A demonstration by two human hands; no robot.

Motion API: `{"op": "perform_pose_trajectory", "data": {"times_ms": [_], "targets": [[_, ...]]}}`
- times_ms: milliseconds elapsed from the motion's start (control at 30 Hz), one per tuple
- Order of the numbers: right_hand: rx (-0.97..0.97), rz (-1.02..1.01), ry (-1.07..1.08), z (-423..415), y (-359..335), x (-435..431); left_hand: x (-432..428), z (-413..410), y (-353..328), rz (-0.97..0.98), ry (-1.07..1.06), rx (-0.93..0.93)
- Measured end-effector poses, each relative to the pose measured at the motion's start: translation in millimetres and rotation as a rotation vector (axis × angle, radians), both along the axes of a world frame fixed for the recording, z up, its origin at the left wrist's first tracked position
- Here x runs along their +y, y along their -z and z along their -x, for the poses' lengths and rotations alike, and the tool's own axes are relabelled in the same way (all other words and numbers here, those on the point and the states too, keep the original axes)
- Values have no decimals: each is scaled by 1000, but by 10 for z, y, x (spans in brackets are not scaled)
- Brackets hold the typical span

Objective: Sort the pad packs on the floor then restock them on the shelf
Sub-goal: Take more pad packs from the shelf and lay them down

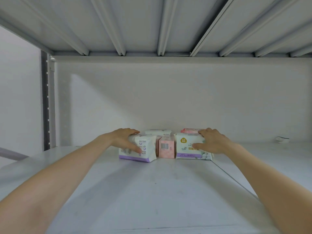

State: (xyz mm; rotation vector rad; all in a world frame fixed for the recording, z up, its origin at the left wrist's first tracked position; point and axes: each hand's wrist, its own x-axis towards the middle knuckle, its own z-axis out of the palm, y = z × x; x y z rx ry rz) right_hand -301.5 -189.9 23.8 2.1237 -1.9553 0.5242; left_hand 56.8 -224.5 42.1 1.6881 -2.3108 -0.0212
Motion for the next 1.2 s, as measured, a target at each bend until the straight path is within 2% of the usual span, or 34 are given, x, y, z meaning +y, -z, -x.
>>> {"op": "perform_pose_trajectory", "data": {"times_ms": [333, 467, 600, 700, 900, 1200], "targets": [[-107, -2, -4, -26, -71, -25, 159, -83, -135, -82, 32, 57], [-335, -64, -123, 0, -32, 14, 293, -138, -149, -153, 61, 96], [-352, -62, -154, -47, -40, 113, 453, -175, -155, -181, 47, 125], [-429, -115, -181, -98, -62, 224, 584, -185, -103, -191, 55, 231], [-491, -104, -177, -204, -73, 489, 912, -257, 27, -120, 77, 426], [-860, 42, -279, -166, 109, 1080, 1596, -189, 139, 74, 43, 559]]}}
